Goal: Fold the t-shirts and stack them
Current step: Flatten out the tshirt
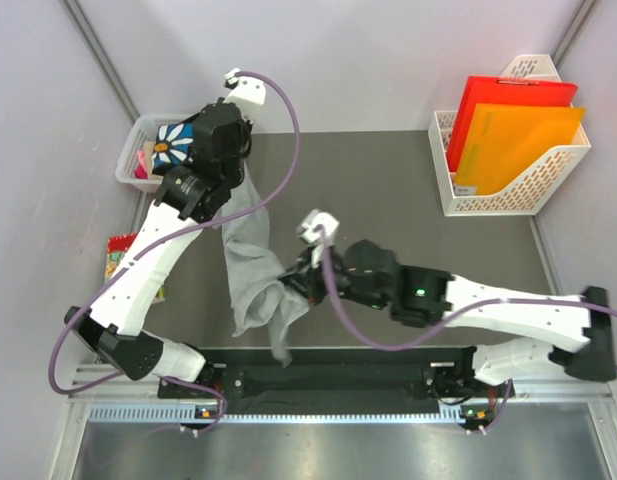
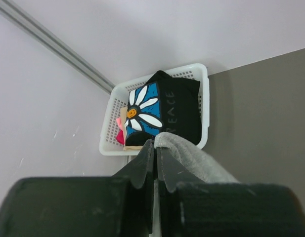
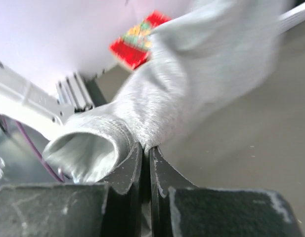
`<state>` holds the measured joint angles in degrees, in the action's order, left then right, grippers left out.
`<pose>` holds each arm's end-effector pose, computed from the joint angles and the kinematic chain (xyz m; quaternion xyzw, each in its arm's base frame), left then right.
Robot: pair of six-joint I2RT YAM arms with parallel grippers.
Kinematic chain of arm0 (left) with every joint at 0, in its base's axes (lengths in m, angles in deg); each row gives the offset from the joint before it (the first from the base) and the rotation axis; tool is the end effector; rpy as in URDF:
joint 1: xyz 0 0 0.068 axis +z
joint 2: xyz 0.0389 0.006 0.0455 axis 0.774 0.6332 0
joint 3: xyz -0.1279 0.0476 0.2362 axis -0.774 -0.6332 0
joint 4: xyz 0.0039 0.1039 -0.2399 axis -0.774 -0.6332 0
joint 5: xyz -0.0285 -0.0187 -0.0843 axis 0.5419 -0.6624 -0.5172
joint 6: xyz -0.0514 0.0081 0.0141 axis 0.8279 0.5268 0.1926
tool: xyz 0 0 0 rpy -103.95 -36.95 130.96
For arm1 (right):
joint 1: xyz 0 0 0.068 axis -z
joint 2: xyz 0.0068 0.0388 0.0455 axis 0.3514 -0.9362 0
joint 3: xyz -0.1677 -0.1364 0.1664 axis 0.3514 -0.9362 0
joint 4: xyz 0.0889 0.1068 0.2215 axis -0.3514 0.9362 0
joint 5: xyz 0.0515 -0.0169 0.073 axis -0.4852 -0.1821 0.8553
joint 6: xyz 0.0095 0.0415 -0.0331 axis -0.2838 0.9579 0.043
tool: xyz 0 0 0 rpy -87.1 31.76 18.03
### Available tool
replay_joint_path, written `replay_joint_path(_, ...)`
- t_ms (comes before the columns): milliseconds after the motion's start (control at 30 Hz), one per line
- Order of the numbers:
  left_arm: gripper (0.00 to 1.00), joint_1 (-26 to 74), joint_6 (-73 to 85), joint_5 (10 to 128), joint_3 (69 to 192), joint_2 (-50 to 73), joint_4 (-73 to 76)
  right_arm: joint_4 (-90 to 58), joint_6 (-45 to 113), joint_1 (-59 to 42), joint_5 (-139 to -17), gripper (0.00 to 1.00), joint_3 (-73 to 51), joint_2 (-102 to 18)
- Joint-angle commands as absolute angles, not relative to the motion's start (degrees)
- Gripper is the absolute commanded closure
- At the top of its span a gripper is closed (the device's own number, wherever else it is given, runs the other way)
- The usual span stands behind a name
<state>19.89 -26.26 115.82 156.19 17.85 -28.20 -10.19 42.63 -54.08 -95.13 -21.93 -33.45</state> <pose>0.2671 -0.1335 0.4825 0.1232 0.7478 0.2004 0.6209 0.0846 0.2853 0.3655 -0.3410 0.7090 0.3867 0.4812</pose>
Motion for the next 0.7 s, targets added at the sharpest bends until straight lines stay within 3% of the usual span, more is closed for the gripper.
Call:
replay_joint_path(0,1.0,21.0,-25.6,114.0,158.1,15.5,-28.5,-8.3,47.5,-50.6,-99.5,1.0,-28.6,-25.5)
replay_joint_path(167,1.0,21.3,-25.6,112.9,157.0,16.1,-29.1,-11.7,53.6,-33.4,-93.0,1.0,-37.6,-20.1)
replay_joint_path(333,1.0,21.1,-24.3,109.8,151.4,18.2,-28.6,-15.5,57.0,-19.1,-88.1,1.0,-45.0,-27.3)
replay_joint_path(533,1.0,19.9,-20.9,107.1,143.4,21.1,-27.3,-14.1,57.7,-15.5,-95.8,1.0,-45.0,-36.1)
replay_joint_path(667,1.0,19.7,-20.8,105.7,139.2,19.3,-26.6,-14.3,57.6,-15.0,-93.6,1.0,-45.6,-33.6)
